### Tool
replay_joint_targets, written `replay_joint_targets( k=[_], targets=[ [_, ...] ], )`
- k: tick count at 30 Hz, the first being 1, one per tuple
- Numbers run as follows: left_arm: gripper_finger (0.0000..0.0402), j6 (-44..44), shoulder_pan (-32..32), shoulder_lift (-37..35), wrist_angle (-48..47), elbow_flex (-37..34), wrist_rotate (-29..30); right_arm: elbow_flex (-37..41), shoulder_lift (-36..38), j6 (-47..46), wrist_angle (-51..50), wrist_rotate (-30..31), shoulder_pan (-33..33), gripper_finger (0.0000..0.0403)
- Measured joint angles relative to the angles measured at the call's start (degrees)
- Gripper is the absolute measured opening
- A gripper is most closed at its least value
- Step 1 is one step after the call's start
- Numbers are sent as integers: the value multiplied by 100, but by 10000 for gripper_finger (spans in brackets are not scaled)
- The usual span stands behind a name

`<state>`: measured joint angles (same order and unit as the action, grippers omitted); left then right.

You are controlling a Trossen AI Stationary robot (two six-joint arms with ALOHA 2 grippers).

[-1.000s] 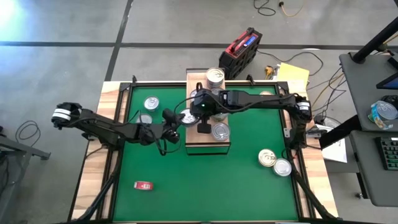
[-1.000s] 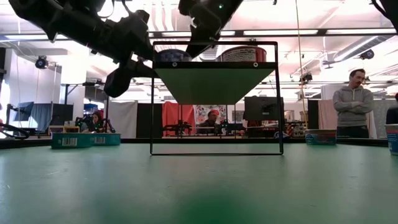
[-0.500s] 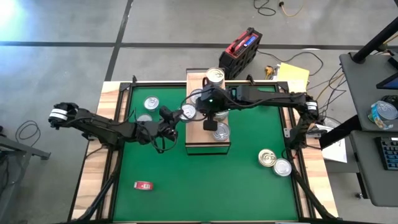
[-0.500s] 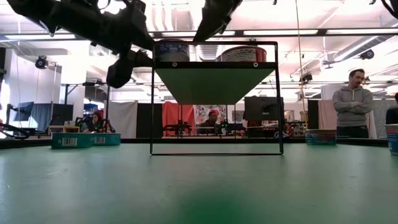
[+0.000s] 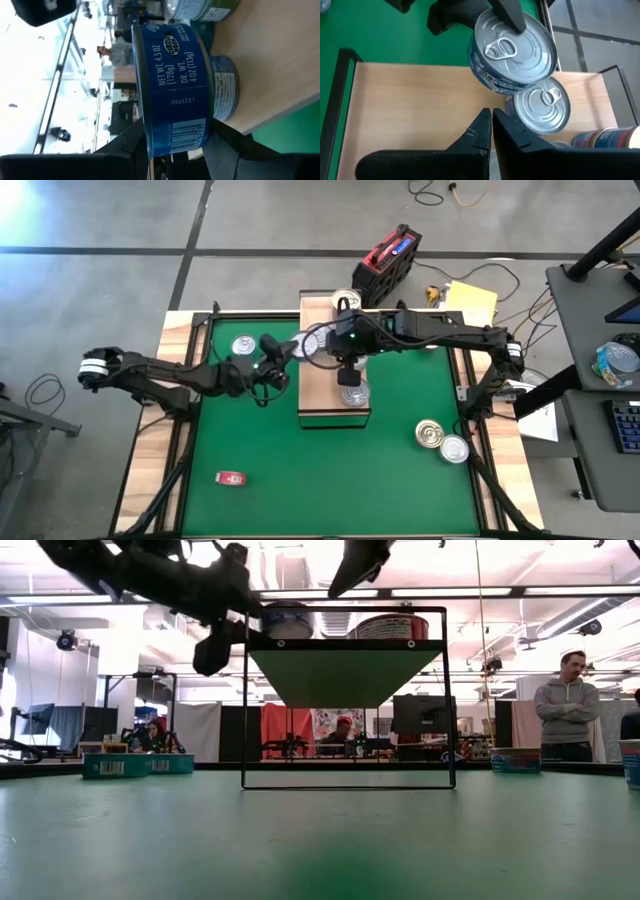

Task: Stack canned seafood by type on shelf
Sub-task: Stack the blue tuna can on top of the blue tuna can on the shelf

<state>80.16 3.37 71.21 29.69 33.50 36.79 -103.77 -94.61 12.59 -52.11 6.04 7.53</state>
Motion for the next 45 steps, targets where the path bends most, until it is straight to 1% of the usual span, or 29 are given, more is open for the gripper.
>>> replay_joint_targets(
  k=[3,10,12,16,26,32,40,45],
  targets=[
    [127,-24,162,145,-406,228,-227,0,0,1,-83,4,2,9],
    [127,-219,542,303,-1154,729,-247,0,0,-1,-203,7,2,9],
    [127,-241,614,305,-1307,790,-362,0,0,-1,-215,7,2,9],
    [127,-289,714,305,-1448,847,-638,0,0,1,-231,7,2,9],
    [128,-24,768,403,-1500,871,-709,0,0,30,-298,9,2,9],
    [128,24,912,618,-1521,1119,-758,0,0,49,-339,10,2,9],
    [128,-37,1028,929,-1977,1470,-745,-2,0,158,-348,9,2,9],
    [128,-54,1063,1030,-1982,1541,-734,-2,0,159,-350,8,21,9]
  ],
)
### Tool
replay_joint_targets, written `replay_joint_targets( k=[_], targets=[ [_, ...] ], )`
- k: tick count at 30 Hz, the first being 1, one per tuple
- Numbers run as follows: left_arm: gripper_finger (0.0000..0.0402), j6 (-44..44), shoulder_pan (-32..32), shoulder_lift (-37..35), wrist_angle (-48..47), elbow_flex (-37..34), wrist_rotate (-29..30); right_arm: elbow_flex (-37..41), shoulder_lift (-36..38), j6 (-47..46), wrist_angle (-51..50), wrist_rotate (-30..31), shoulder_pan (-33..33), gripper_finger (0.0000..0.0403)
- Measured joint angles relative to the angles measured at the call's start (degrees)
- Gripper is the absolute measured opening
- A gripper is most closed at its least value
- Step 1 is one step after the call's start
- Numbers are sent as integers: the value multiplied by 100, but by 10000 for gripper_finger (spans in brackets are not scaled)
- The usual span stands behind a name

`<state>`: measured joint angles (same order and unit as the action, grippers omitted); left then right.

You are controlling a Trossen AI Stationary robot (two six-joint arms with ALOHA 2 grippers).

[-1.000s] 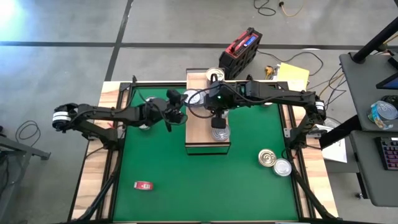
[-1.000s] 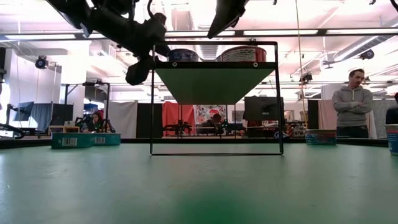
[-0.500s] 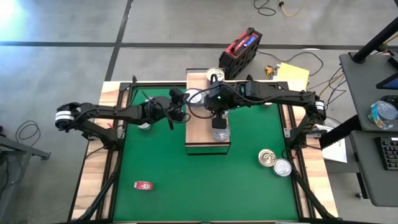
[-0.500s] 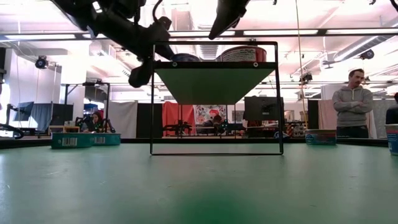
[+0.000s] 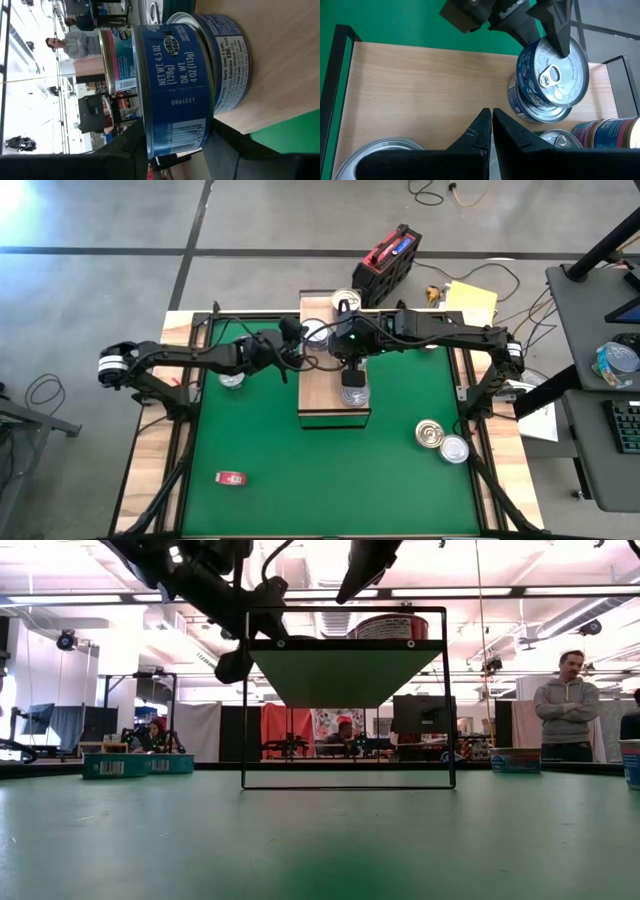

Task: Stack canned seafood by type on shelf
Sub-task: Stack the blue tuna can on top of the blue tuna can on the shelf

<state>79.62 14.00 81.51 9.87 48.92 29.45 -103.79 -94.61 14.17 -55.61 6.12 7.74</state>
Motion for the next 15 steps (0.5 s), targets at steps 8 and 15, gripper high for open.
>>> replay_joint_targets(
  k=[8,15],
  targets=[
    [161,-60,2,8,-21,14,0,0,0,0,-31,-2,50,9],
    [175,-23,0,10,59,14,-4,0,0,-1,-65,-4,82,9]
  ],
)
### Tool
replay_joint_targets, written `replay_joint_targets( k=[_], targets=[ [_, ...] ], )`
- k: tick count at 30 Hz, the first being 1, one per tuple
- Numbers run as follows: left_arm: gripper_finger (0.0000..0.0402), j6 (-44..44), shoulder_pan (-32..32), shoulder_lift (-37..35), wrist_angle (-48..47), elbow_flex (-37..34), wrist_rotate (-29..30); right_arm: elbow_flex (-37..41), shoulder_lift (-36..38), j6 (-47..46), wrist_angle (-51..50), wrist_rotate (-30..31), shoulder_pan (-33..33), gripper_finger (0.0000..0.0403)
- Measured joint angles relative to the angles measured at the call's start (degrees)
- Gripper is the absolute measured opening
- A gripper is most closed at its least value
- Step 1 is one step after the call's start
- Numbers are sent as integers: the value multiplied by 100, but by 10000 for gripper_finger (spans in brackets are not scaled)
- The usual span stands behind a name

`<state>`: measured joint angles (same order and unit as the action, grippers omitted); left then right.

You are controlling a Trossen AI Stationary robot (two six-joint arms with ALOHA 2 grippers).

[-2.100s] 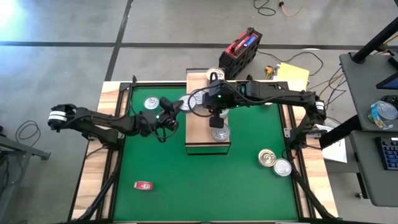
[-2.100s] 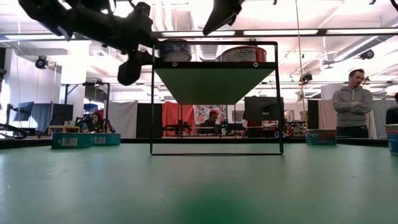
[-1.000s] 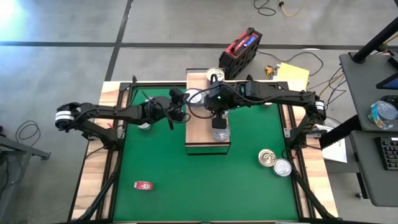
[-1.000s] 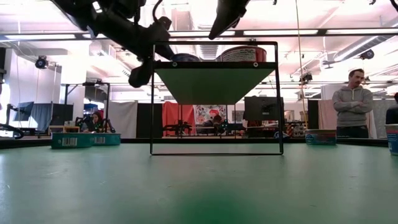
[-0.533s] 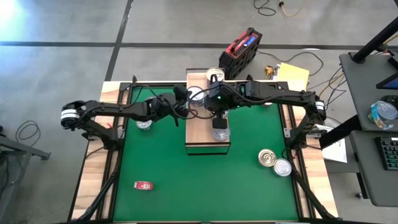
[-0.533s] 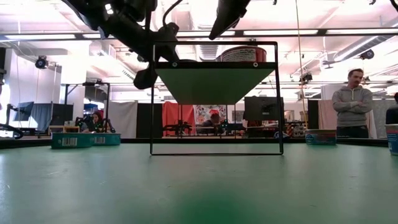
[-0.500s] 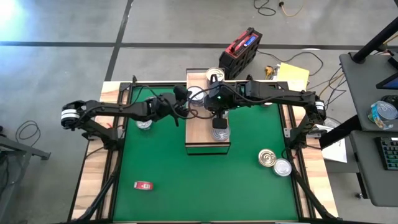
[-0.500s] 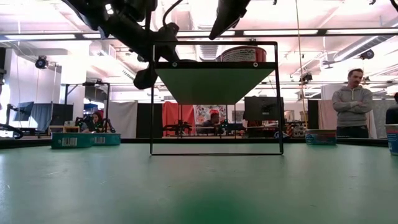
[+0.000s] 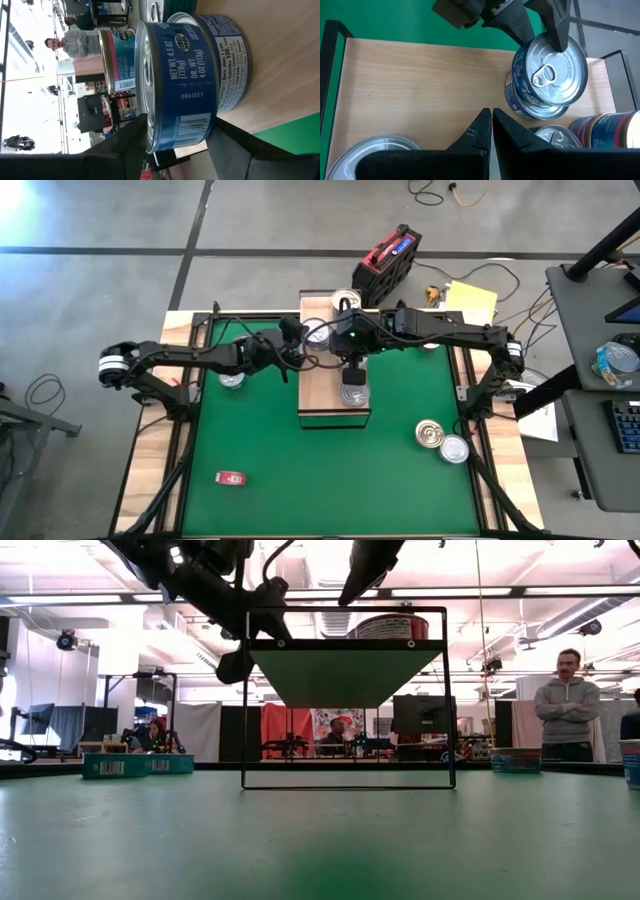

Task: Stack canned seafood by type on shelf
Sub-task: Stack the blue tuna can on top of the blue tuna can on the shelf

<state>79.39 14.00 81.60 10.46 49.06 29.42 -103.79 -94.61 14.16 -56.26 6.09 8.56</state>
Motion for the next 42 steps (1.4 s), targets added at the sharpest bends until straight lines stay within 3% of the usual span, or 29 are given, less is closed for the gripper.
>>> replay_joint_targets(
  k=[42],
  targets=[
    [175,260,-9,-2,113,-2,150,2,0,-3,106,-7,162,9]
  ],
)
